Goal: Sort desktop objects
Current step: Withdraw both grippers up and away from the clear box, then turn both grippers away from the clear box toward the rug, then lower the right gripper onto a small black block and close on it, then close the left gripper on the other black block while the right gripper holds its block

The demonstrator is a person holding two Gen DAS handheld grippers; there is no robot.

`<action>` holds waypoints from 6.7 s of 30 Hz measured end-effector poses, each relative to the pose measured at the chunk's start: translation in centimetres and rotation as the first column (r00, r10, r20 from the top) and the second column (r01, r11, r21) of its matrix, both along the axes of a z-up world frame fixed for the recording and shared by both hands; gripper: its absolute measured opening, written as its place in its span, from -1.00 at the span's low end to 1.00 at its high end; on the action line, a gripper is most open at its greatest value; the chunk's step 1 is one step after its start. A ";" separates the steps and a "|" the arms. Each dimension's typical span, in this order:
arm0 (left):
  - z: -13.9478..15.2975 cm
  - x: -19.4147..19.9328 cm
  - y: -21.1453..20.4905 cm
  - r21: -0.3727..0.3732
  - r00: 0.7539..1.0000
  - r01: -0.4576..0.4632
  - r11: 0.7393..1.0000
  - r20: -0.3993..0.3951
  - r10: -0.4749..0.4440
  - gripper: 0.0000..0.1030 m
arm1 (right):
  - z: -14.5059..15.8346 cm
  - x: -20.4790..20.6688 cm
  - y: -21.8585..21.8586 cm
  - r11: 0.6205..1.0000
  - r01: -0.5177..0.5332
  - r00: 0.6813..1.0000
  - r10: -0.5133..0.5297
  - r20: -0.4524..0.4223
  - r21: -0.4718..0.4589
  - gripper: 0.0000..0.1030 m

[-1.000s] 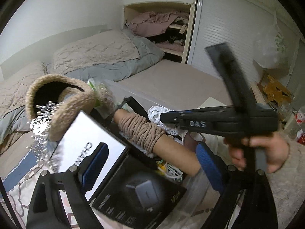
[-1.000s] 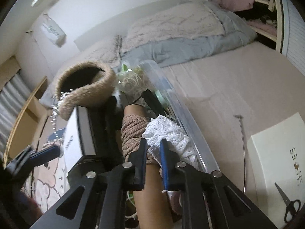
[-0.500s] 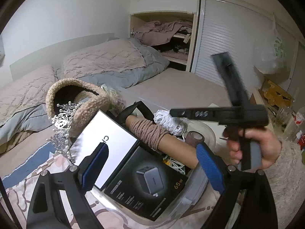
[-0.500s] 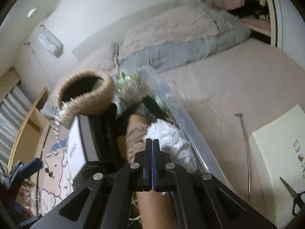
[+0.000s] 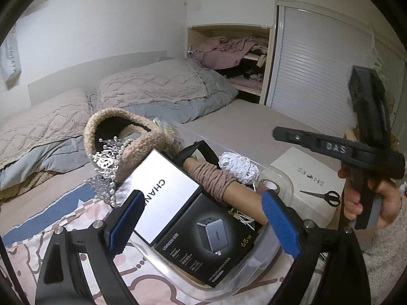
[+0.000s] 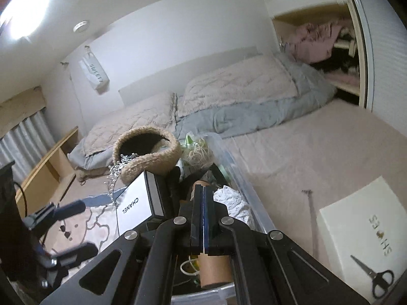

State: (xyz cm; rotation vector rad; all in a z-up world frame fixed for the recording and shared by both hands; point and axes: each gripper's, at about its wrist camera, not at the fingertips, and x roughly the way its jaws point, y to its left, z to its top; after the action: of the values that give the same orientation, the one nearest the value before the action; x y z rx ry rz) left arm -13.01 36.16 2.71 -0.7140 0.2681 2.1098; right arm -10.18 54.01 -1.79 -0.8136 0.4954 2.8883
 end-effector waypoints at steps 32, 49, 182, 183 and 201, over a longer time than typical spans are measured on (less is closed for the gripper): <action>0.1 -2.6 -5.6 0.055 0.957 -0.278 0.959 -0.066 0.281 0.99 | -0.9 3.1 0.2 0.967 0.122 0.993 -0.118 -0.029 0.222 1.00; -1.3 -6.9 -15.1 0.109 0.860 -0.503 0.858 -0.035 0.509 1.00 | -0.9 0.6 -2.2 0.974 0.079 0.993 -0.057 -0.107 0.212 1.00; -25.4 -15.8 -60.0 0.072 0.591 -0.781 0.621 0.407 0.697 0.04 | -23.1 -33.2 -72.8 0.548 -0.812 0.485 0.825 0.289 -0.200 -0.49; -25.4 -16.1 -59.6 0.059 0.593 -0.779 0.624 0.394 0.702 0.04 | -22.9 -33.2 -71.9 0.548 -0.814 0.488 0.825 0.286 -0.192 -0.49; -26.7 -22.2 -55.6 -0.110 0.624 -0.742 0.661 0.248 0.741 0.04 | -24.6 -32.2 -66.9 0.526 -0.810 0.454 0.842 0.291 -0.258 -0.54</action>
State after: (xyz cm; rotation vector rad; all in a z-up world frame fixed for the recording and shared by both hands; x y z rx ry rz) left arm -35.24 -19.42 -23.98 -1.2671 -0.2481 2.7367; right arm -42.37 -12.86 -26.34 -2.1232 0.1645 3.3356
